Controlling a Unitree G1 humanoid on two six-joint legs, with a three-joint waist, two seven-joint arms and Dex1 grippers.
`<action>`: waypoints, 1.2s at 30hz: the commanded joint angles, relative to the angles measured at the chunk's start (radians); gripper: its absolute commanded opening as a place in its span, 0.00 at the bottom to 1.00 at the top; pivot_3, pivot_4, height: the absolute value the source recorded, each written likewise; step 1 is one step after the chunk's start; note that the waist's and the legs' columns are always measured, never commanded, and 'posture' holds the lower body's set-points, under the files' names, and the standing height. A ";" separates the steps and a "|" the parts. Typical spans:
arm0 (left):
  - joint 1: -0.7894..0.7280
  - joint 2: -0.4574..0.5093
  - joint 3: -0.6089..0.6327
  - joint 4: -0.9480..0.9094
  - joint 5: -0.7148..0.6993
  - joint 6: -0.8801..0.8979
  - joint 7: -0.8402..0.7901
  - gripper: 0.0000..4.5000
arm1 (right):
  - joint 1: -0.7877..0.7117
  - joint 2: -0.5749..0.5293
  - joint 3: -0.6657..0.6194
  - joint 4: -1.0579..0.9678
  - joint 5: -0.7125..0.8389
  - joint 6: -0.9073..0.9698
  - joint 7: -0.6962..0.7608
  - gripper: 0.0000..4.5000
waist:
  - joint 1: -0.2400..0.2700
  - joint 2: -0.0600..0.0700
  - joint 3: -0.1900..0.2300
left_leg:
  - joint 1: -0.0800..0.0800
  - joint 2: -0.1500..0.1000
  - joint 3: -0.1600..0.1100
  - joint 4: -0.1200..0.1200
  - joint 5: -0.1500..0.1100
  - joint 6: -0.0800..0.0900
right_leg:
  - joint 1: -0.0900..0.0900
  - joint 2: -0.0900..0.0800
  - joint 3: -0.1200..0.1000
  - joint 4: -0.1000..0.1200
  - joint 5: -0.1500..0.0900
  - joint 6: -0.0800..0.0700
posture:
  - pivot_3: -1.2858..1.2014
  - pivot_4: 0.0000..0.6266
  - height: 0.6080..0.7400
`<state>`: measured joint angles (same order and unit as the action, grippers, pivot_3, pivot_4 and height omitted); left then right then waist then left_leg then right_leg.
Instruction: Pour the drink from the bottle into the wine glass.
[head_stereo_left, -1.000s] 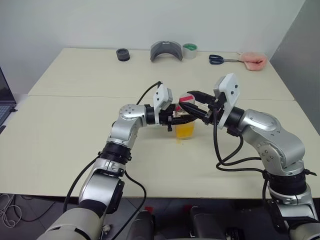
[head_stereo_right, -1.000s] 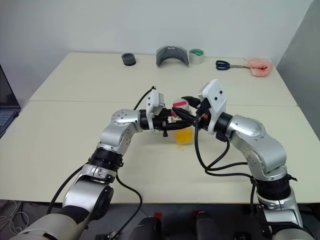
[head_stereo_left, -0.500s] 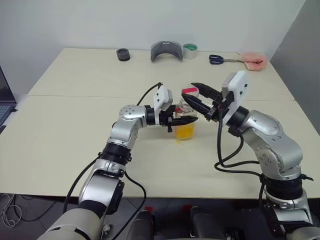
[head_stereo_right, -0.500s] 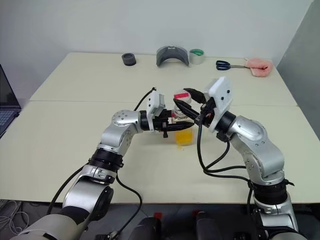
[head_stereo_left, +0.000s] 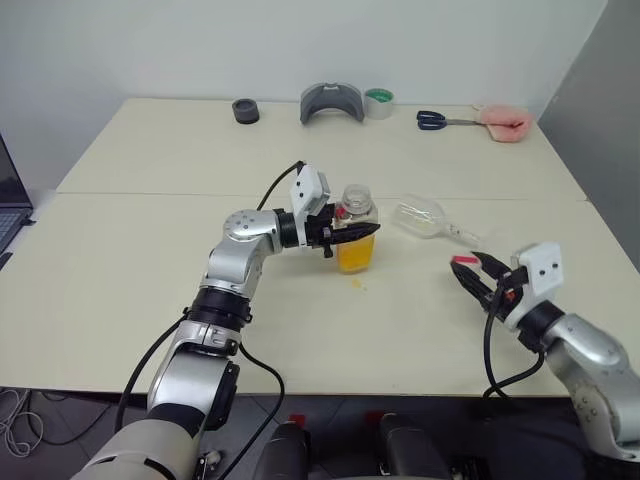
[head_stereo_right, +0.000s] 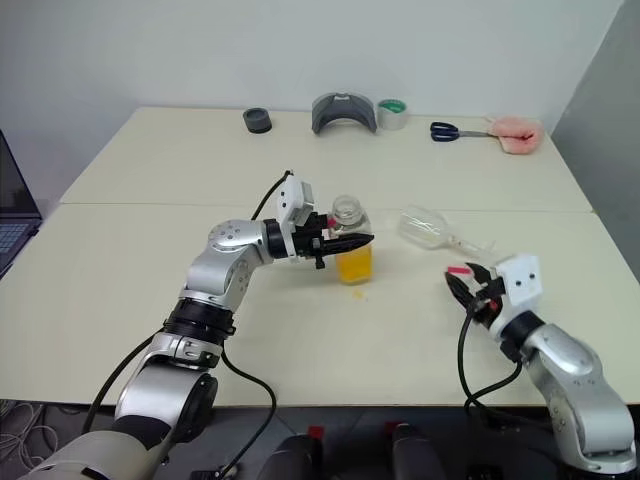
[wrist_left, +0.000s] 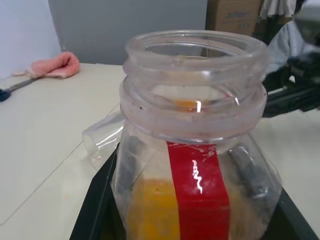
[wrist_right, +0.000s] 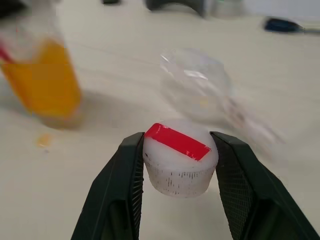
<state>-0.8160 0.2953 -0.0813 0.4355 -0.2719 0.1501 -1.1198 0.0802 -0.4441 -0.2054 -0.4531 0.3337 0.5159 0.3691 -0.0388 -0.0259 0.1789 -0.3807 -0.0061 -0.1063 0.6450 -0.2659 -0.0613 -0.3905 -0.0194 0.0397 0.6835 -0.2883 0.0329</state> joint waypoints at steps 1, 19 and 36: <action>-0.010 0.025 0.043 -0.058 -0.027 0.009 0.024 0.38 | 0.016 0.017 0.009 0.022 -0.029 -0.043 -0.011 0.55 | -0.001 0.000 0.000 | 0.000 0.000 0.000 0.000 0.000 0.000 | 0.000 0.000 0.000 0.000 0.000 0.000 | 0.52 0.24 1.00; 0.021 0.158 0.252 -0.048 0.037 0.039 0.453 0.38 | -0.340 -0.158 0.236 -0.158 0.172 0.166 0.275 1.00 | -0.014 0.000 0.000 | 0.001 0.001 -0.002 0.000 0.000 0.000 | 0.001 0.001 -0.002 -0.001 0.000 0.000 | 0.52 0.24 1.00; 0.083 0.225 0.339 0.063 0.050 0.044 0.652 0.38 | -0.758 0.203 0.522 0.298 -0.073 0.021 0.222 1.00 | 0.006 -0.001 0.000 | -0.004 -0.001 -0.003 0.001 0.002 -0.004 | -0.003 -0.003 -0.003 -0.001 0.001 0.000 | 0.52 0.24 1.00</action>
<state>-0.7224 0.5005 0.2453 0.5170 -0.2260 0.2287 -0.4696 -0.6559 -0.2489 0.3175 -0.1307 0.2632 0.5576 0.5767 -0.0324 -0.0266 0.1790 -0.3849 -0.0075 -0.1088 0.6457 -0.2636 -0.0654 -0.3947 -0.0225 0.0369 0.6828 -0.2878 0.0327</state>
